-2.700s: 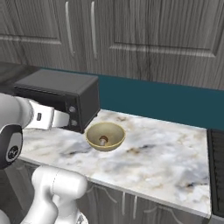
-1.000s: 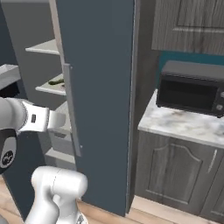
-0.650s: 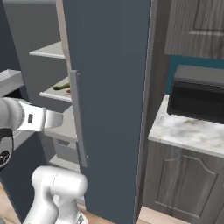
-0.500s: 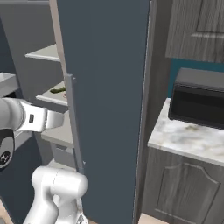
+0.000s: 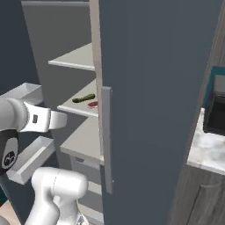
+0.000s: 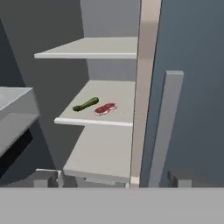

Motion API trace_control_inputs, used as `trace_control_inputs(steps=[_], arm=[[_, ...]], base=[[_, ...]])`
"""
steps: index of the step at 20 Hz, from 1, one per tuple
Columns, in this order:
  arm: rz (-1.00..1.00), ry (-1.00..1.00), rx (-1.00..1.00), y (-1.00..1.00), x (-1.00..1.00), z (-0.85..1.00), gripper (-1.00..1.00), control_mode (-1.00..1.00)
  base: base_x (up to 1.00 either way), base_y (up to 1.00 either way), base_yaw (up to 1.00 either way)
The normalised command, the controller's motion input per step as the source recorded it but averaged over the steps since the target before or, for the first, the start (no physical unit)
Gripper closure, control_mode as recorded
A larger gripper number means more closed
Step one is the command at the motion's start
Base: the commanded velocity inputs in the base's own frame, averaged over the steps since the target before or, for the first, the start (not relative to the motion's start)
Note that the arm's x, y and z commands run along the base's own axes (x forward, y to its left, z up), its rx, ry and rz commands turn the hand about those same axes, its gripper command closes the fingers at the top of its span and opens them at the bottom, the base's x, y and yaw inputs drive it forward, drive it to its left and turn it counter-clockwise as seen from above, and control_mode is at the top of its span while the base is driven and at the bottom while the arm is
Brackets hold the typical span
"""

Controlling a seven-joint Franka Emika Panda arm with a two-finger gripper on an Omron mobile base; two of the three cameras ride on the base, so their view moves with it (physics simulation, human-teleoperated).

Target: Take the steak, mushroom, and squash from the freezer and place them in the bowl on the counter.

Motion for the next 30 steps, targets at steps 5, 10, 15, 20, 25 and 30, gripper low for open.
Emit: trace_control_inputs(steps=[5, 10, 15, 20, 25, 30], arm=[[0.0, 0.0, 0.0, 0.0, 0.0, 0.0, -1.0, 1.0], [0.0, 0.0, 0.0, 0.0, 0.0, 0.0, -1.0, 1.0], [0.0, 0.0, 0.0, 0.0, 0.0, 0.0, -1.0, 1.0], [0.0, 0.0, 0.0, 0.0, 0.0, 0.0, -1.0, 1.0], [0.0, 0.0, 0.0, 0.0, 0.0, 0.0, -1.0, 1.0], [0.0, 0.0, 0.0, 0.0, 0.0, 0.0, -1.0, 1.0]], base=[[0.69, 0.28, 0.08], [0.96, -0.14, 0.2], [0.87, -0.49, 0.21], [0.36, -0.53, 0.17], [0.75, -0.04, -0.07], [0.57, -0.15, -0.27]])
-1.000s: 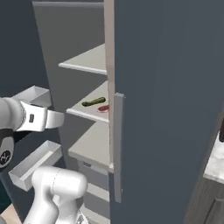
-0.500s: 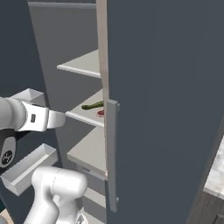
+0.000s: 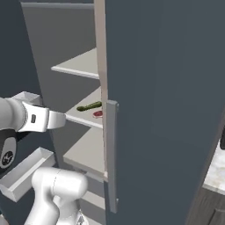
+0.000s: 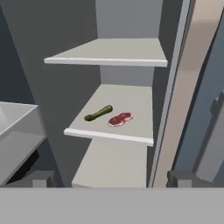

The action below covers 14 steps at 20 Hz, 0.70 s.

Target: Take the steak, mushroom, and squash from the freezer and place them in the bowl on the counter.

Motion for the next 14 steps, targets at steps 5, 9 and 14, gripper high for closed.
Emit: trace_control_inputs(steps=[5, 9, 14], arm=[[0.0, 0.0, 0.0, 0.0, 0.0, 0.0, -1.0, 1.0], [0.0, 0.0, 0.0, 0.0, 0.0, 0.0, -1.0, 1.0], [0.04, 0.02, 0.01, -0.04, 0.34, 0.03, -1.0, -1.0]], base=[[0.42, -0.18, -0.22], [0.29, -0.09, -0.02], [0.0, 0.0, 0.0]])
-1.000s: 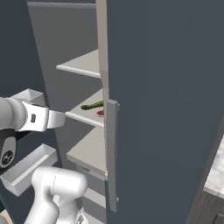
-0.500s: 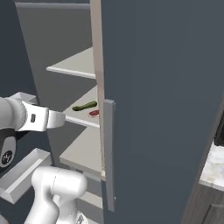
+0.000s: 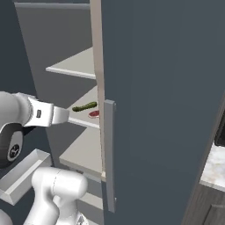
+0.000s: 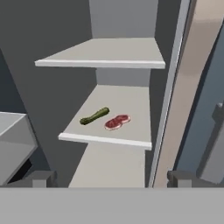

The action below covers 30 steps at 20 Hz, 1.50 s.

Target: Take the steak, mushroom, and squash from the freezer and place them in the bowl on the counter.

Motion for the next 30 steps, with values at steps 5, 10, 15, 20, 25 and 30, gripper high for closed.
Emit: trace_control_inputs(steps=[5, 10, 15, 20, 25, 30], arm=[[-0.05, 0.0, 0.0, 0.22, 0.05, -0.27, -1.0, -1.0], [-0.31, 0.0, 0.04, 0.02, 0.06, -0.03, -1.0, -1.0], [-0.26, 0.0, 0.13, 0.0, 0.04, 0.0, -1.0, -1.0], [-0.11, 0.0, 0.13, 0.0, 0.15, 0.0, -1.0, -1.0], [0.02, 0.0, 0.13, -0.01, 0.25, 0.0, -1.0, -1.0], [0.09, 0.01, 0.09, -0.03, 0.22, 0.0, -1.0, -1.0]], base=[[0.0, 0.0, 0.0], [0.0, 0.0, 0.0], [0.0, 0.0, 0.0], [0.0, 0.0, 0.0], [0.0, 0.0, 0.0], [0.0, 0.0, 0.0]])
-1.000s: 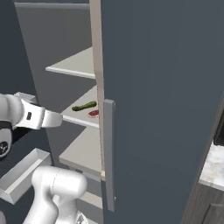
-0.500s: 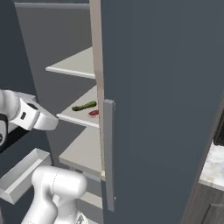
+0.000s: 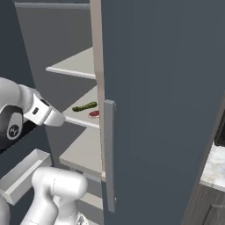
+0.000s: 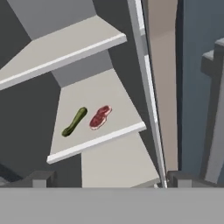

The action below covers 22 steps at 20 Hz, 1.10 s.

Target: Take the steak, mushroom, and squash from the freezer and place them in the bowl on the counter.

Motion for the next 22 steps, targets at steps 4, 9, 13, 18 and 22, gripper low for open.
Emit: trace_control_inputs(steps=[4, 9, 13, 18, 22], arm=[[0.11, 0.01, 0.06, -0.06, 0.17, -0.18, -1.0, -1.0], [0.07, 0.09, 0.02, -0.01, 0.34, -0.3, -1.0, -1.0], [0.0, 0.12, 0.03, 0.0, 0.5, -0.11, -1.0, -1.0], [0.0, 0.15, 0.03, 0.0, 0.52, -0.14, -1.0, -1.0], [0.0, 0.03, 0.02, 0.0, 0.22, -0.37, -1.0, -1.0]], base=[[0.0, 0.0, 0.0], [0.0, 0.0, 0.0], [0.0, 0.0, 0.0], [0.0, 0.0, 0.0], [0.0, 0.0, 0.0]])
